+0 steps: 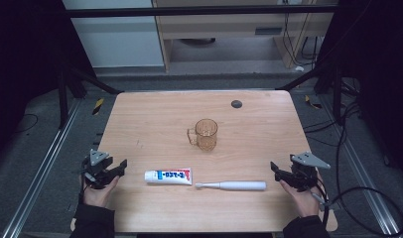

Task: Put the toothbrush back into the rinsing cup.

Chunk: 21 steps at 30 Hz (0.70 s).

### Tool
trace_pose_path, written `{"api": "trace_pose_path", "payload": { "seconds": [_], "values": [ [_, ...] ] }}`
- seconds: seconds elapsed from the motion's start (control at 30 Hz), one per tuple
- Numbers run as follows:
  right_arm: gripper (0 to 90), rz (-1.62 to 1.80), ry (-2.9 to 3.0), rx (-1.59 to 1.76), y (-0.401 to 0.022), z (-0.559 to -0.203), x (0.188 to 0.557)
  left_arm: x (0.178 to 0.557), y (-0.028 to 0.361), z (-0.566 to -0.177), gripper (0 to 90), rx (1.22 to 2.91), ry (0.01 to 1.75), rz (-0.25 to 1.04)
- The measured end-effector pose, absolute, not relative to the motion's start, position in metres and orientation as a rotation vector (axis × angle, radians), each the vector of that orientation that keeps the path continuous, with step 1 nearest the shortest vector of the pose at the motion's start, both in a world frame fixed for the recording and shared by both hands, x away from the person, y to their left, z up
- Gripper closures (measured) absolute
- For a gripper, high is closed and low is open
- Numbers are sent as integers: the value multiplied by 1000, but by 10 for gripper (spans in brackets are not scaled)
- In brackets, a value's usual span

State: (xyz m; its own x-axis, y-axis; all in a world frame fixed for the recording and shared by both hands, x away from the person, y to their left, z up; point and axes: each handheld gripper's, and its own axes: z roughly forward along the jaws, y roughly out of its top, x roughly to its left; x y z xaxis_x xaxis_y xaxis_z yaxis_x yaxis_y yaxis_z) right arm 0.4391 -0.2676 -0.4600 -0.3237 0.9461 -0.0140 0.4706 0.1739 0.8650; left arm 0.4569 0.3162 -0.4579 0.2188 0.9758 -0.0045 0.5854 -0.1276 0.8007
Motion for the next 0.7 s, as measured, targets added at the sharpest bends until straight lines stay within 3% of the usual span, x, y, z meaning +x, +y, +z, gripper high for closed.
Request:
{"api": "trace_pose_path", "payload": {
  "seconds": [0.07,0.37,0.53,0.6,0.67,0.7],
  "values": [
    [246,1075,1890,1333,-267,-459,438,457,316,-459,465,1800,1446,705],
    [463,1090,2021,1293,-248,-453,432,455,316,-461,460,1792,1425,714],
    [533,1080,2075,1296,-241,-454,433,456,313,-461,462,1796,1418,713],
    [614,1067,2112,1297,-236,-455,433,456,311,-462,462,1804,1416,709],
    [635,1060,2127,1298,-235,-455,432,456,310,-462,458,1809,1417,708],
    [696,1045,2157,1291,-232,-457,432,456,309,-462,456,1811,1417,707]
  ]
}}
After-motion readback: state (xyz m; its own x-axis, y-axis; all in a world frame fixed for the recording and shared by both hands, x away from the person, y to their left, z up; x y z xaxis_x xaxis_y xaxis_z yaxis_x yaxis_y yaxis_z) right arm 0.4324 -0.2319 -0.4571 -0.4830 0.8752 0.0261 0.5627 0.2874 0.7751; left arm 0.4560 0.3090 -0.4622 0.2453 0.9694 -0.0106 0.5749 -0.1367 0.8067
